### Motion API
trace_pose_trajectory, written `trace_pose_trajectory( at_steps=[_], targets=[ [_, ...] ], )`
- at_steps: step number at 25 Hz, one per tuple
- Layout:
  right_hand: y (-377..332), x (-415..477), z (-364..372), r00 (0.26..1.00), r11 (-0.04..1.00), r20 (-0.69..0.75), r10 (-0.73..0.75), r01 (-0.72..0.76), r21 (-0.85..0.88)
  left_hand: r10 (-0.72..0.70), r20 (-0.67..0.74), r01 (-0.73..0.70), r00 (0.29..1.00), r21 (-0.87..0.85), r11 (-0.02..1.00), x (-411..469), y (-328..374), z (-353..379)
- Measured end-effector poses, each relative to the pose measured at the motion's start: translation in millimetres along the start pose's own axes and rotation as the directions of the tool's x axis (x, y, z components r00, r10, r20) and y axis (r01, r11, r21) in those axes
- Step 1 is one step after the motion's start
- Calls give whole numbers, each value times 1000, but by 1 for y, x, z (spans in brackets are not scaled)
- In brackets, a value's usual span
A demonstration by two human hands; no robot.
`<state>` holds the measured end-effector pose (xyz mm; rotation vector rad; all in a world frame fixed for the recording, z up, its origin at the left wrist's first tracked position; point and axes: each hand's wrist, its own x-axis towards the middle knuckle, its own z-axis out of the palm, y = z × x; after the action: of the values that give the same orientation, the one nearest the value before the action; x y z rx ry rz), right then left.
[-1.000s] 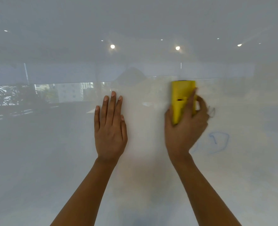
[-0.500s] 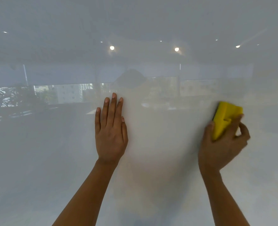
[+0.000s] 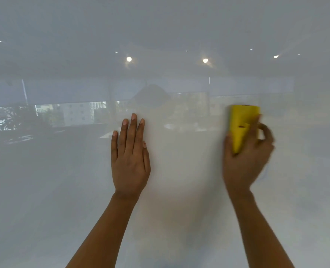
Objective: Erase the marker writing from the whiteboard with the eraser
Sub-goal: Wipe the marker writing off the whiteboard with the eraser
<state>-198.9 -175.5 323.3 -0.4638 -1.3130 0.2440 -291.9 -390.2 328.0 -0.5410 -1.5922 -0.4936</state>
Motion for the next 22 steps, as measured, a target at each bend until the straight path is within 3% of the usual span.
trace_pose_trajectory(
  at_steps=[1,3,5,6,8,10,11,13,14,15,17,18,19,21,22],
  targets=[
    [18,2,-2,987,987,-39,158,-158,4,-1,-1,1,1000,-1,1000,0,0,0],
    [48,-12,-11,886,890,-87,455,-455,15,-1,-9,1,1000,-4,1000,0,0,0],
    [58,-41,-18,783,786,-92,616,-618,-1,-2,-15,2,1000,-7,1000,0,0,1],
    [54,-57,-20,774,776,-80,628,-631,-15,-3,-18,3,1000,-6,1000,-1,1,1],
    [30,-89,-22,855,855,-15,518,-518,-18,-8,-15,8,1000,-4,1000,-1,1,2],
    [-3,-122,-25,968,975,124,218,-223,27,-7,-11,7,1000,-4,1000,0,1,2],
    [-16,-135,-26,979,999,205,6,-17,50,-5,-9,5,1000,-3,1000,0,1,1],
    [-18,-136,-23,874,926,309,-376,368,85,0,-10,0,1000,-3,1000,0,0,1],
    [-11,-124,-21,825,880,313,-470,467,90,0,-11,0,1000,-6,1000,-1,0,1],
    [0,-109,-19,827,872,286,-484,482,82,-2,-11,1,1000,-8,1000,-1,-1,1],
    [29,-76,-18,951,965,169,-259,260,16,-2,-13,2,1000,-11,1000,-1,-1,1],
    [45,-60,-19,995,999,88,-45,48,-24,-2,-13,2,1000,-11,1000,-1,0,1],
    [61,-45,-21,981,981,10,191,-191,-46,-3,-13,3,1000,-12,1000,0,0,1],
    [81,-28,-23,790,791,-95,606,-611,-35,-10,-9,10,1000,-17,1000,-1,0,1],
    [83,-27,-23,697,698,-115,708,-715,-41,-12,-8,12,1000,-15,1000,-1,0,1]
  ],
)
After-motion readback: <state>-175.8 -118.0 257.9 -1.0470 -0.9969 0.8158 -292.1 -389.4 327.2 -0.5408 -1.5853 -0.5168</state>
